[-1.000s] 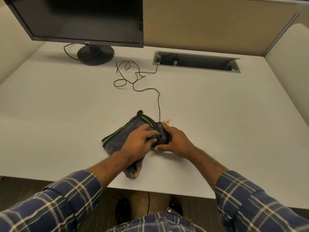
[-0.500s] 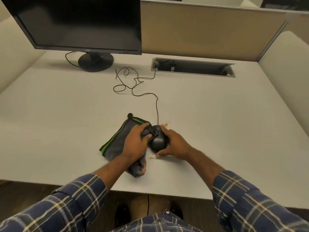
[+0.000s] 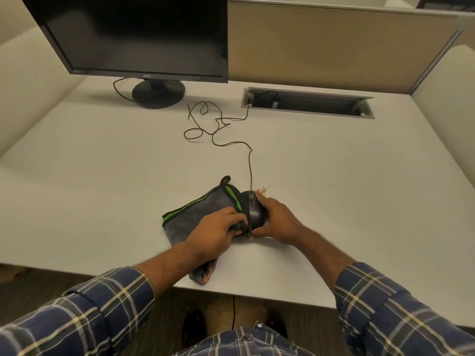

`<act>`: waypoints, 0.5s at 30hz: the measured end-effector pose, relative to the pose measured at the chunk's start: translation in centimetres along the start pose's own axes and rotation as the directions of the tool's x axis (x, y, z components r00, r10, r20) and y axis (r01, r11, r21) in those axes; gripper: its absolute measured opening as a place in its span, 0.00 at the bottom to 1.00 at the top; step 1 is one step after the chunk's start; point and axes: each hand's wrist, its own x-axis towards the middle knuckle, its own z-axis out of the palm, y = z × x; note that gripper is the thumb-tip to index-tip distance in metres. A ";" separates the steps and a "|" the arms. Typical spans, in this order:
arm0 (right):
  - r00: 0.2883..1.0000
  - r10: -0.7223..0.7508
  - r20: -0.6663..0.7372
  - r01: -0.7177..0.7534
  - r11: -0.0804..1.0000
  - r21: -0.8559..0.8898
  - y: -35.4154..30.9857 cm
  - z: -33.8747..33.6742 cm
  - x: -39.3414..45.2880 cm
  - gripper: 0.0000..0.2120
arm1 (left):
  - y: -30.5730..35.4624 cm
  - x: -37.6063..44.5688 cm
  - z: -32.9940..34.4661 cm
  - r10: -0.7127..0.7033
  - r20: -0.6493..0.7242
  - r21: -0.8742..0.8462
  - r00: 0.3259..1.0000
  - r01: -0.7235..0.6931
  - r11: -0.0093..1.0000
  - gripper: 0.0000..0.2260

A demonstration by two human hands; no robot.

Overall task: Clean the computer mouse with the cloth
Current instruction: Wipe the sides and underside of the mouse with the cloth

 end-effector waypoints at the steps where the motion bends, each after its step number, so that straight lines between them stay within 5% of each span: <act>1: 1.000 0.001 0.004 -0.001 1.000 -0.003 0.0 -0.1 0.0 0.50 | 0.1 -0.1 -0.1 0.028 0.027 0.043 0.999 -0.030 0.999 0.10; 7: 0.998 0.037 0.044 -0.035 0.999 -0.032 -0.4 -0.1 0.1 0.55 | -0.1 -0.1 -1.2 0.093 0.249 0.163 0.964 -0.136 0.977 0.11; 12: 0.997 0.066 0.038 -0.064 0.997 -0.036 -0.6 -0.2 0.1 0.58 | -2.1 -0.4 -2.5 -0.205 -0.047 -0.154 0.978 0.196 0.969 0.25; 15: 0.997 0.072 0.029 -0.070 0.997 -0.039 -0.4 -0.2 -0.1 0.58 | -1.9 0.2 -1.4 -0.234 -0.025 -0.073 0.972 0.232 0.970 0.32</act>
